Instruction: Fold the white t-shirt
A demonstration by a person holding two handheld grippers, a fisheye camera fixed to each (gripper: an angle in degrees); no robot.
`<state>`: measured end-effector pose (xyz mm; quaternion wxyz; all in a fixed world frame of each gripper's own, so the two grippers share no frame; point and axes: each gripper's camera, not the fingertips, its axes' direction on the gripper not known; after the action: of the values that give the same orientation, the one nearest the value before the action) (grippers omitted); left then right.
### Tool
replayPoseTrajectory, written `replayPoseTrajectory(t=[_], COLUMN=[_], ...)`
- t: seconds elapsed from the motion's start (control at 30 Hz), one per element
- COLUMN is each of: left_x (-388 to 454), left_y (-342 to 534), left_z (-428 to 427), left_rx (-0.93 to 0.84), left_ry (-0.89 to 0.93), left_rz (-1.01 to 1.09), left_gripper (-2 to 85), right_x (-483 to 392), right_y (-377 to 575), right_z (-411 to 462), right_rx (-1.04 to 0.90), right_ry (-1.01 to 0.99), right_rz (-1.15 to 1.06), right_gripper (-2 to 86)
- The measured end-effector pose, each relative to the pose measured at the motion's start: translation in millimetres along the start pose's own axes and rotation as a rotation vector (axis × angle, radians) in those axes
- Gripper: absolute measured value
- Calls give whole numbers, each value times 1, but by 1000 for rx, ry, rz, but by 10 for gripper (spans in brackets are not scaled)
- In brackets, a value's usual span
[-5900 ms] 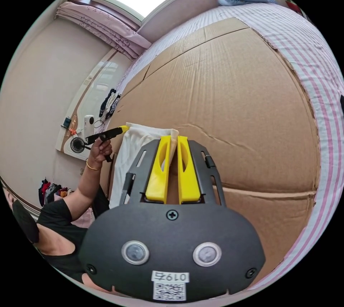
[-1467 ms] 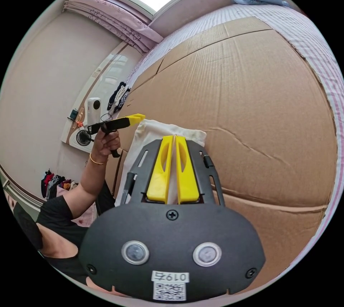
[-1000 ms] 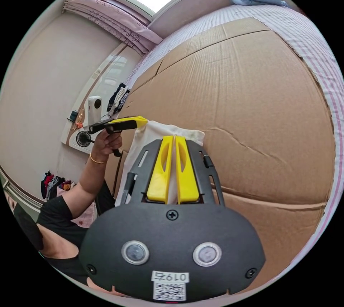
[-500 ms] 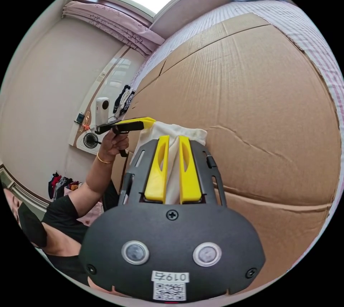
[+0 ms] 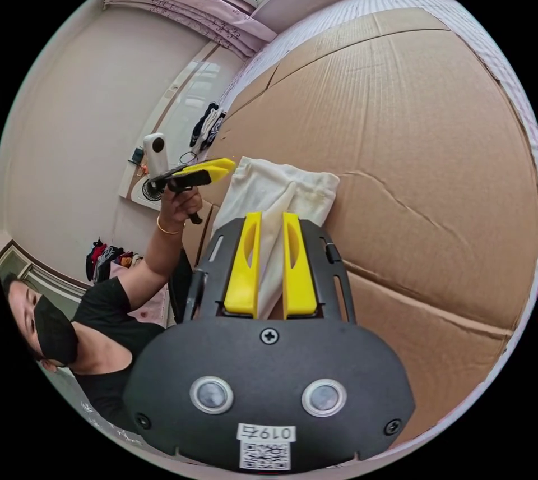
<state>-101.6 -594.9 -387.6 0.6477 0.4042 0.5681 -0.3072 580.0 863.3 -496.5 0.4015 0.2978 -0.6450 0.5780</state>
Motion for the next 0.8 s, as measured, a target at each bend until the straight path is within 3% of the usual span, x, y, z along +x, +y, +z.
replayPoseTrajectory(t=[0.4, 0.8], left_x=[0, 42], left_y=[13, 55], left_z=[24, -18], left_rx=[-77, 56], left_ry=[-38, -16], left_rz=[-53, -19], left_gripper=[10, 20], right_x=[-9, -31], right_y=[21, 54], right_z=[-8, -7], right_rx=[0, -56], right_ry=[23, -4], right_rz=[11, -39], right_gripper=[12, 73])
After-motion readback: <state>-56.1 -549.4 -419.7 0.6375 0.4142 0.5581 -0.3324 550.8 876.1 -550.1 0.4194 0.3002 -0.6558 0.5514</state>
